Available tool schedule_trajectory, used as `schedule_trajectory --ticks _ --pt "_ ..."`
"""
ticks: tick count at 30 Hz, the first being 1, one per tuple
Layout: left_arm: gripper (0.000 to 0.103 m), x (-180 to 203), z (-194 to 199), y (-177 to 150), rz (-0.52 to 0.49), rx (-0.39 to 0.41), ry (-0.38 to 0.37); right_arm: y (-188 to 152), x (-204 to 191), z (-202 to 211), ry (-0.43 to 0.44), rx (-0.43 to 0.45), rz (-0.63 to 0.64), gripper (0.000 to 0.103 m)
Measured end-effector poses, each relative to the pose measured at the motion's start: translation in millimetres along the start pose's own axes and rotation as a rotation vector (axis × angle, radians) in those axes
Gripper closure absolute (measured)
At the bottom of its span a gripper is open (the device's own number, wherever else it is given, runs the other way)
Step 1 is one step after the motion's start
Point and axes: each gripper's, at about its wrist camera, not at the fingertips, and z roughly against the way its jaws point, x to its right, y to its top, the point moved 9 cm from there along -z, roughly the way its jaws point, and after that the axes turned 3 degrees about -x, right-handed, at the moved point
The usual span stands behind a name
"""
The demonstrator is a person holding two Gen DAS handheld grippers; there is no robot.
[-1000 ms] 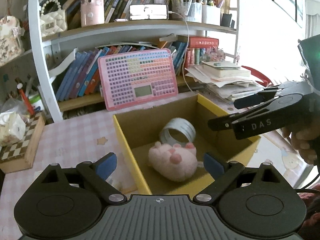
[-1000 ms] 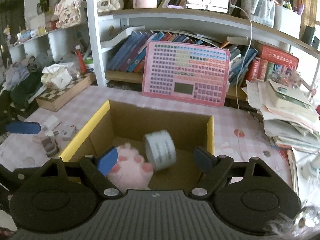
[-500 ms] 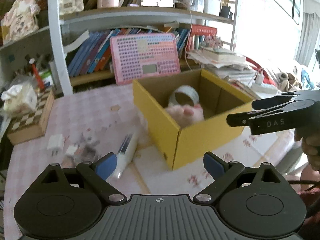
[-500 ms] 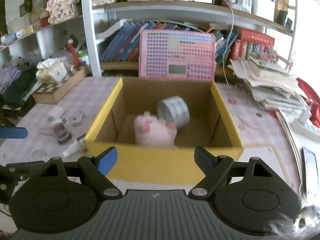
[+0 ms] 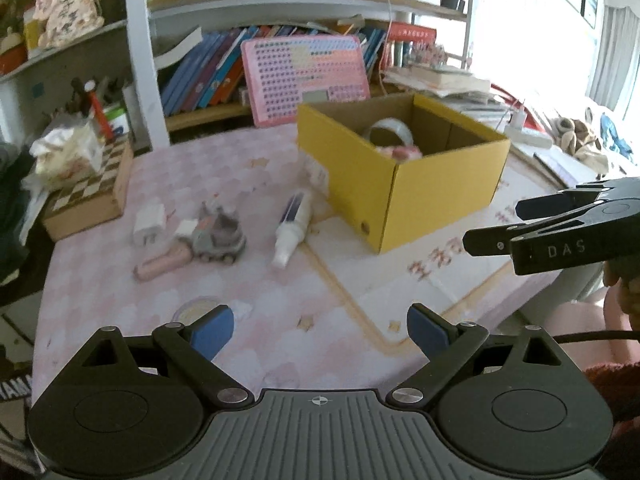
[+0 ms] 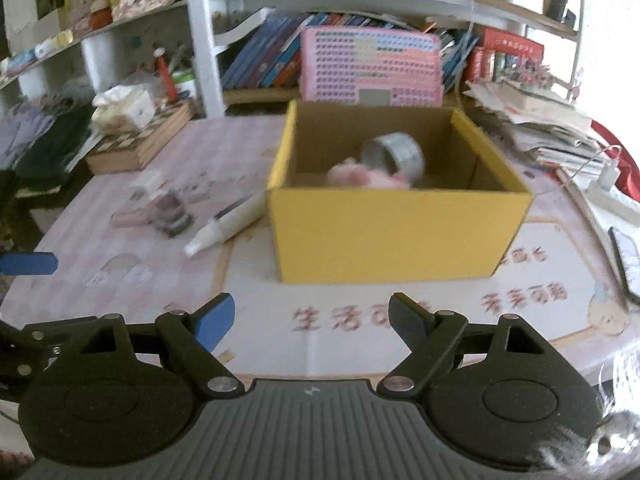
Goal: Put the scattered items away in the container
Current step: 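Lift both open tools out of the box and back over the table, then grasp the white tube bottle with the right tool while the left tool approaches the pink box cutter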
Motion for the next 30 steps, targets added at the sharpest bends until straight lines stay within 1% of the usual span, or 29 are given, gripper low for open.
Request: schedule_trajectory --ticks 5,17,24,30 --pt "0.007 -12 8 -14 0.010 -0.016 0.010 -8 -30 -3 0.022 -0.021 0.036 0.020" --pt "0.007 -39 26 -33 0.073 -0.012 0.043 -9 -71 -4 0.062 -0.037 0.107 0.019" --pt "0.007 -52 29 -35 0.119 -0.002 0.066 -6 -94 -11 0.098 -0.059 0.184 0.019" --pt "0.008 -61 21 -32 0.140 -0.008 0.094 4 -102 -24 0.119 -0.063 0.236 0.020"
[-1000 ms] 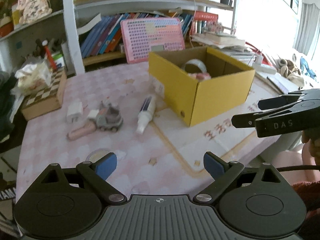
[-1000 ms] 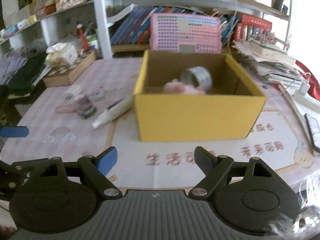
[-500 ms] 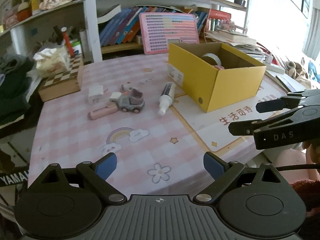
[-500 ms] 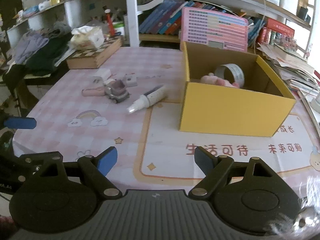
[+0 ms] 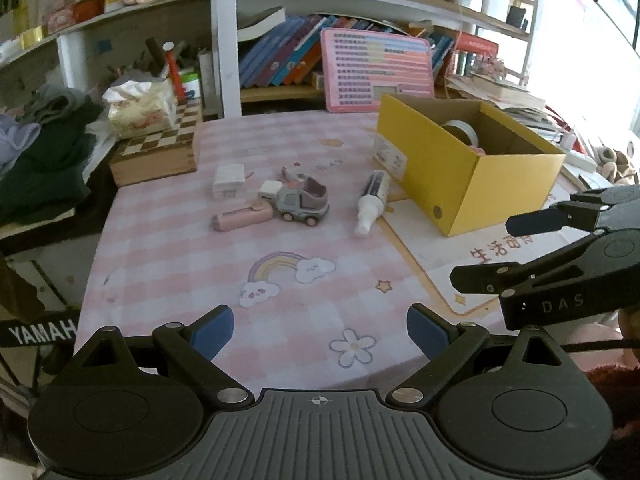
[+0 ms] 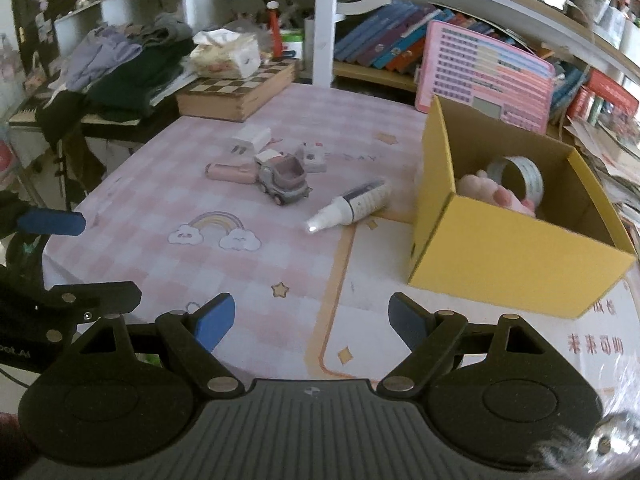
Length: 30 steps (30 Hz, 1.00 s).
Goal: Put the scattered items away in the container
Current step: 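Grasp the white tube bottle with the right tool while the left tool approaches the pink box cutter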
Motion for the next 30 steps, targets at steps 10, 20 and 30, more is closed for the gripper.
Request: schedule_trajectory --ticks 10,20,30 --pt "0.010 -19 -28 29 -0.015 0.013 0.072 50 7 -48 -0.003 -0.016 0.074 0.034" --pt "0.010 -41 -82 55 -0.054 -0.012 0.109 84 35 -107 -0.004 -0.111 -0.083 0.042" --pt "0.013 -70 -136 76 -0.019 -0.024 0.140 94 41 -147 -0.155 -0.127 -0.074 0.043"
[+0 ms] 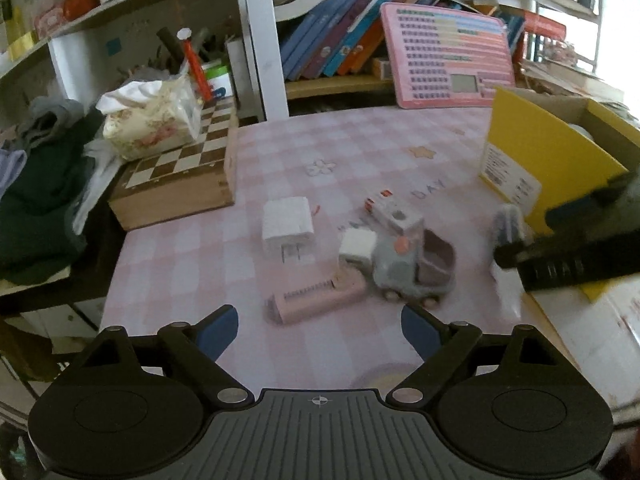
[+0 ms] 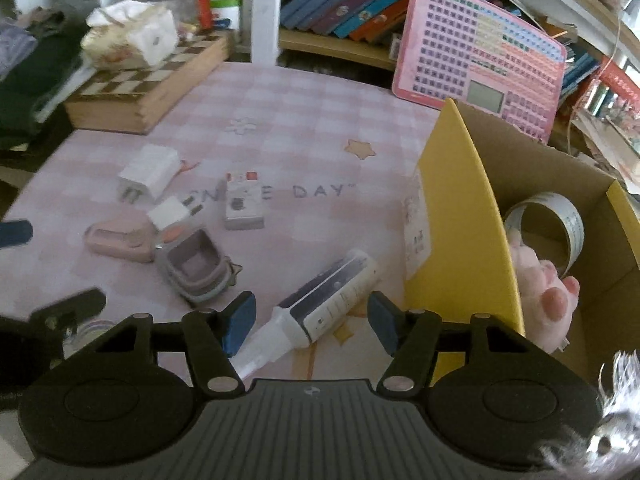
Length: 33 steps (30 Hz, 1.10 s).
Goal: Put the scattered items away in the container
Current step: 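Grasp the white tube bottle with the right tool while the left tool approaches the pink box cutter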
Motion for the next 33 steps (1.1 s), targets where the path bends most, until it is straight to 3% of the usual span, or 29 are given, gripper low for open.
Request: schedule_trajectory --ticks 8,13,16,22,25,30,33 --pt "0.013 4 -36 4 -0.028 -0.027 0.028 -4 -4 -25 -0.030 -0.056 -0.019 0.042" --pt "0.017 2 -52 7 -0.046 -0.037 0.028 -7 -1 -34 -0.006 -0.091 -0.069 0.043" --pt "0.026 -1 -58 8 -0.025 -0.032 -0.006 -7 2 -38 0.007 -0.103 -0.092 0.044" --pt "0.029 7 -43 -6 -0.051 -0.084 -0.060 -6 8 -39 0.023 -0.096 -0.105 0.054" --pt "0.030 9 -33 -16 -0.054 -0.103 -0.038 -6 9 -39 0.032 -0.093 -0.100 0.054" --pt "0.030 3 -25 -19 0.066 -0.093 -0.058 -4 10 -40 0.042 -0.086 -0.097 0.054" --pt "0.030 1 -17 -15 0.091 -0.064 -0.063 -3 11 -40 0.061 -0.081 -0.103 0.061"
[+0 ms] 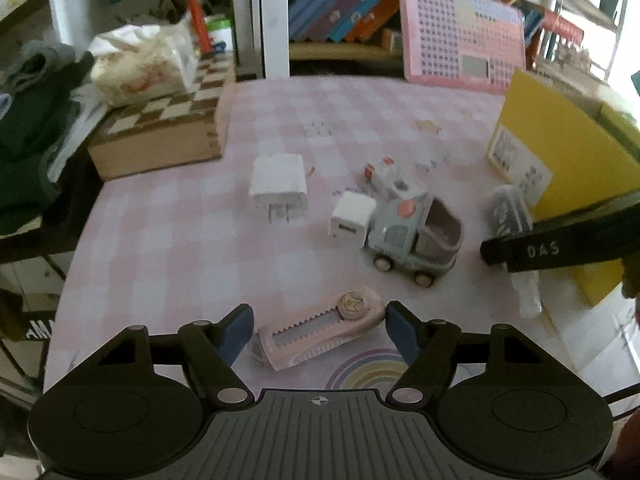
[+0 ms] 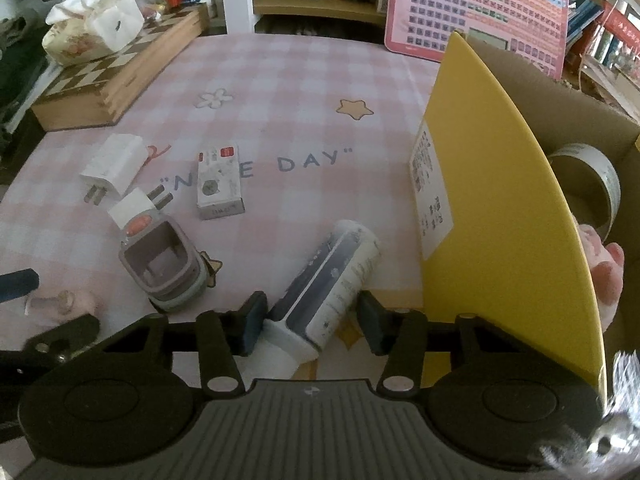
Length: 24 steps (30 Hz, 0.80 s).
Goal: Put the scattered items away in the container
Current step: 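Grasp the white tube bottle with the right tool while the left tool approaches the pink box cutter, then close the left tool on the pink box cutter and lift it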
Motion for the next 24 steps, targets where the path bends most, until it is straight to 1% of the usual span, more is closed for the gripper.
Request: schedule_trajectory --ticks 2,6,8,12,14,16,17,19,20,22,24 --pt "0.030 -1 4 0 0.007 0.005 0.003 0 0 1 0.010 0.002 -0.003 0.066" --pt "0.030 -3 10 -1 0.021 0.012 0.001 0 -2 6 0.037 0.016 0.004 0.069" --pt "0.030 -4 12 -3 0.028 0.011 0.003 0 -2 6 0.039 0.016 0.002 0.069" --pt "0.030 -6 15 -7 0.030 0.004 0.016 1 -5 1 0.007 0.006 0.016 0.069" --pt "0.030 -6 19 -9 0.034 0.008 0.016 5 -5 -1 -0.013 0.010 0.022 0.063" --pt "0.030 -7 21 -11 0.039 0.008 0.018 9 -4 -5 -0.026 0.014 0.028 0.063" --pt "0.030 -7 22 -11 0.042 0.007 0.019 10 -3 -6 -0.024 0.014 0.028 0.064" --pt "0.030 -9 24 -12 0.049 0.007 0.023 13 -4 -7 -0.012 0.021 0.044 0.070" --pt "0.030 -9 24 -12 0.051 0.007 0.024 13 -5 -7 -0.009 0.026 0.065 0.072" --pt "0.030 -10 26 -11 0.057 0.012 0.026 11 -8 -5 0.017 0.028 0.099 0.072" --pt "0.030 -11 30 -8 0.061 0.025 0.025 9 -9 0 0.052 0.031 0.094 0.072"
